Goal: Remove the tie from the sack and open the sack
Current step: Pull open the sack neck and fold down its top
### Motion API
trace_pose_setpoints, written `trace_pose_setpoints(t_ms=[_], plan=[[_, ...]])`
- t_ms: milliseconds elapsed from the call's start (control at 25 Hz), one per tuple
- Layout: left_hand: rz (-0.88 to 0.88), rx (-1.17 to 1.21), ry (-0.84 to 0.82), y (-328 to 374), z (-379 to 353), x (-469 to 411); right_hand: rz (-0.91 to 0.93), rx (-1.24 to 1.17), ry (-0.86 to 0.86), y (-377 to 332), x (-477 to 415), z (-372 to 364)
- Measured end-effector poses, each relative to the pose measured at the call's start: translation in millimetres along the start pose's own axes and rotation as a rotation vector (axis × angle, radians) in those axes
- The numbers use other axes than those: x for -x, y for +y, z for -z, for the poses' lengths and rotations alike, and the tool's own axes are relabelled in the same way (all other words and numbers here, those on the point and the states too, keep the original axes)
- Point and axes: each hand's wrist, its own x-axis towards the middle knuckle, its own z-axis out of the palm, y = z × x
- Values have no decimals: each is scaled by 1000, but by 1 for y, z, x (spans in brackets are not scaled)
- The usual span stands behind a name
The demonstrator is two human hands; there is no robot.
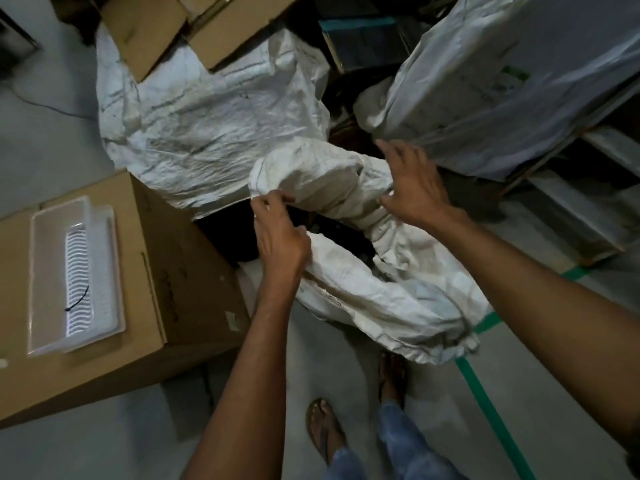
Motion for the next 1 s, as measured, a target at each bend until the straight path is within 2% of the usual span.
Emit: trace_pose_setpoints(t_ms=[160,240,440,520,600,680,760,840,880,920,1000], plan=[[-62,141,-140,-2,-3,-11,190,-51,-147,-19,-61,-36],[-100,199,-151,-11,1,-15,216,-80,-115,-24,-74,-55],[-160,83,-141,-27,16,-33,145,-73,397,-13,-90,-36],[-186,40,-125,-25,23,-48,130,-107,475,-16,-91,-14],[-124,97,-80,-12,30,-59,93,-247,355,-35,-75,2],[-55,157,-28,-2,36,-64,35,-441,162,-51,-37,12],[-17,178,4,0,40,-64,-19,-567,-183,-62,25,21],[31,195,20,-7,44,-63,12,-453,-443,-65,96,19],[51,216,22,-11,47,-63,23,-373,-456,-66,126,13],[55,226,26,-13,49,-59,18,-314,-388,-67,146,3],[29,205,51,-14,50,-41,-41,-256,-152,-69,158,-12]])
